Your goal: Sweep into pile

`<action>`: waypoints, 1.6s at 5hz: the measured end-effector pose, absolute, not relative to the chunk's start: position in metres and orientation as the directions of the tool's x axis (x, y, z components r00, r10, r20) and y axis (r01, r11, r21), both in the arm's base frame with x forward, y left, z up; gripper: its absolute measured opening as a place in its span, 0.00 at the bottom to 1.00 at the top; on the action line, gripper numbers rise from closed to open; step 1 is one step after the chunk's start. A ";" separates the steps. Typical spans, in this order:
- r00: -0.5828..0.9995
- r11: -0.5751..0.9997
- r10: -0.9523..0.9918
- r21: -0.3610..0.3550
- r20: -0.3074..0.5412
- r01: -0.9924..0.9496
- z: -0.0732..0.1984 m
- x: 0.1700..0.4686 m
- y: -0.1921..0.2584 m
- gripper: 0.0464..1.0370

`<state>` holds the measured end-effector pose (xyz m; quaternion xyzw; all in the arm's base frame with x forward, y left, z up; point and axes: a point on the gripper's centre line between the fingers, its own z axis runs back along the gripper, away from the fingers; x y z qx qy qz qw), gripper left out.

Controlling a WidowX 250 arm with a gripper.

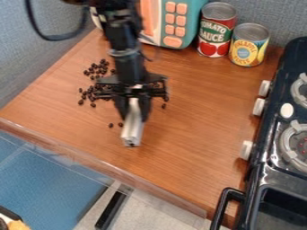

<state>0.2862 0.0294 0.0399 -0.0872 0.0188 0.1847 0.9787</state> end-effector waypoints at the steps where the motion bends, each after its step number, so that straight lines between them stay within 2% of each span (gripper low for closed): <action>1: 0.867 0.852 0.489 -0.161 -0.094 -0.498 0.040 0.278 0.061 0.34; 3: 0.766 0.748 0.633 -0.165 -0.113 -0.643 0.038 0.259 0.105 0.34; 4: 0.746 0.731 0.656 -0.145 -0.119 -0.666 0.029 0.260 0.107 0.34; 5: 0.728 0.720 0.682 -0.109 -0.070 -0.685 0.023 0.269 0.105 0.34; 7: 0.664 0.662 0.746 -0.063 -0.041 -0.747 0.010 0.278 0.103 0.34; 8: 0.651 0.648 0.759 -0.068 -0.028 -0.759 0.008 0.276 0.102 0.34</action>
